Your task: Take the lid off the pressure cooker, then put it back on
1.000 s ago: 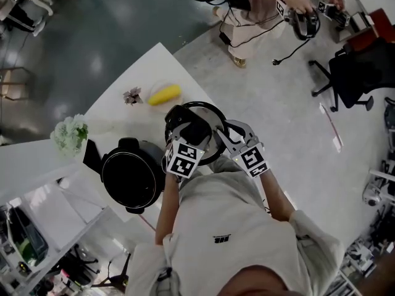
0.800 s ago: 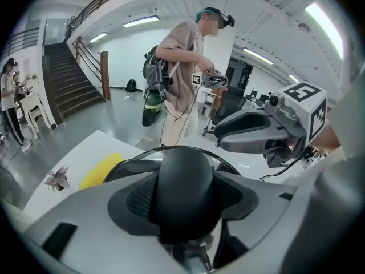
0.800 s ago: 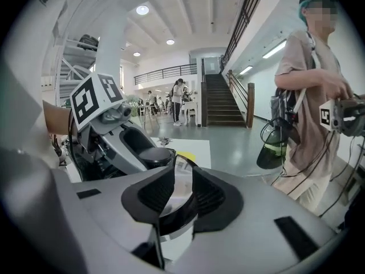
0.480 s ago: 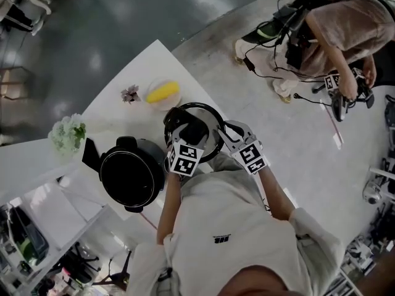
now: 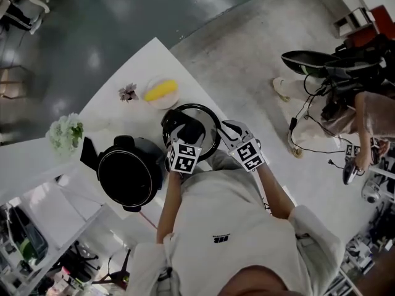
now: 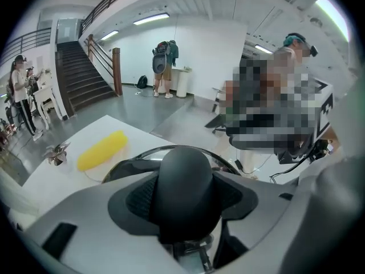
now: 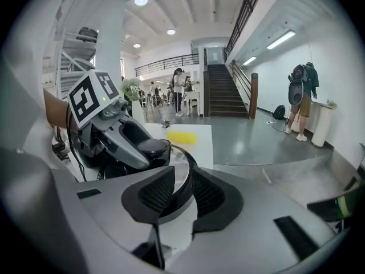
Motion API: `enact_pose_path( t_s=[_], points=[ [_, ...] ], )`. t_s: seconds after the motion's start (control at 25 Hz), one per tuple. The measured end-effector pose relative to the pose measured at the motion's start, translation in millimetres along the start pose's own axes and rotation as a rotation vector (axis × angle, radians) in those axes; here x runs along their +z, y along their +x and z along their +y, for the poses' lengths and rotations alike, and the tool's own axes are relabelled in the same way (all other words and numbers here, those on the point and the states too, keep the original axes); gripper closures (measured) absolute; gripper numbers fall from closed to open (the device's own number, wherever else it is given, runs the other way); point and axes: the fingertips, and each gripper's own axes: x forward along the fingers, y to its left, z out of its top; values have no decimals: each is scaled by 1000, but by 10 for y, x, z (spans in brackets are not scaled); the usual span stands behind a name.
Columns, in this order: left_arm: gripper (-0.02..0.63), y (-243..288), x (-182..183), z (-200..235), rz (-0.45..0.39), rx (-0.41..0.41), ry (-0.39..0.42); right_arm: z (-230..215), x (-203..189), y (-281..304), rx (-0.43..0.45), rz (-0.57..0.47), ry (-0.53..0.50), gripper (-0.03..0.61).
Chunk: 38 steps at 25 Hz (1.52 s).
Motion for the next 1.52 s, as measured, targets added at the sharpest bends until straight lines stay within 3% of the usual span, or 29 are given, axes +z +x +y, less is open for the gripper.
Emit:
enact_pose_path(
  t_s=[0.8, 1.44, 1.52],
  points=[
    [325, 219, -244, 40, -3, 54, 1, 34, -308, 174, 10, 43, 4, 482],
    [319, 220, -256, 33, -30, 50, -23, 101, -347, 222, 56, 44, 0, 482],
    [294, 219, -245, 10, -33, 40, -33, 116, -341, 237, 69, 44, -3, 482]
  ],
)
